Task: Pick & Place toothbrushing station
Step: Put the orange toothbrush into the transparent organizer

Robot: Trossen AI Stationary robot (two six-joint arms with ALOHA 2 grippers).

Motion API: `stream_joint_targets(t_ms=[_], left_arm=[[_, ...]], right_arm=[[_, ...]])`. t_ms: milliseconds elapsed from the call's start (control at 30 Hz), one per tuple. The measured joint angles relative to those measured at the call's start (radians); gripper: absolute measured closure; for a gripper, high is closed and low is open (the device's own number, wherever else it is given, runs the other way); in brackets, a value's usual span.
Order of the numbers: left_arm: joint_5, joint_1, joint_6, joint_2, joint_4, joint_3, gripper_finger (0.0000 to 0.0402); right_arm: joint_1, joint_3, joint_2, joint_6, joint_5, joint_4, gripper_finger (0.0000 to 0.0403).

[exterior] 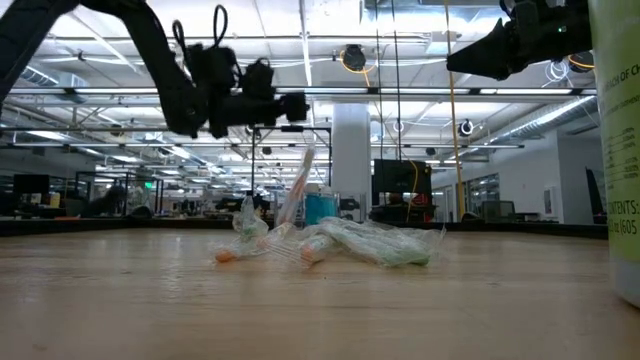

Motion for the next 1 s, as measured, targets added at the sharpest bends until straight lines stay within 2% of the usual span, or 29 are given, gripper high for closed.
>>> stream_joint_targets(t_ms=[67, 133, 233, 333, 433, 500, 633, 767, 1000], left_arm=[[0.031, -0.032, -0.047, -0.072, -0.110, 0.000, 0.0125], [0.065, -0.079, -0.095, -0.168, -0.303, 0.000, 0.0124], [0.077, -0.167, -0.125, -0.315, -0.653, 0.005, 0.0130], [0.005, -0.285, -0.146, -0.434, -1.083, 0.069, 0.0138], [-0.032, -0.392, -0.277, -0.463, -1.508, 0.193, 0.0148], [-0.039, -0.451, -0.374, -0.438, -1.704, 0.246, 0.0155], [-0.022, -0.539, -0.519, -0.345, -1.867, 0.292, 0.0164], [0.057, -0.568, -0.641, -0.231, -1.859, 0.297, 0.0167], [0.053, -0.569, -0.717, -0.080, -1.811, 0.296, 0.0170]], right_arm=[[0.000, 0.000, 0.000, -0.003, 0.002, 0.000, 0.0243], [0.000, 0.000, 0.000, -0.002, 0.003, 0.000, 0.0243], [0.000, 0.000, 0.000, -0.003, 0.003, 0.000, 0.0243], [0.000, 0.000, 0.000, -0.004, 0.003, 0.001, 0.0243], [0.000, 0.000, 0.000, -0.003, 0.003, 0.014, 0.0243], [0.000, 0.000, 0.000, -0.002, 0.003, 0.016, 0.0243], [0.000, 0.000, 0.000, 0.002, 0.003, 0.015, 0.0243], [-0.001, 0.000, 0.000, 0.019, 0.003, 0.016, 0.0243], [-0.001, 0.000, 0.000, 0.040, 0.000, 0.019, 0.0243]])
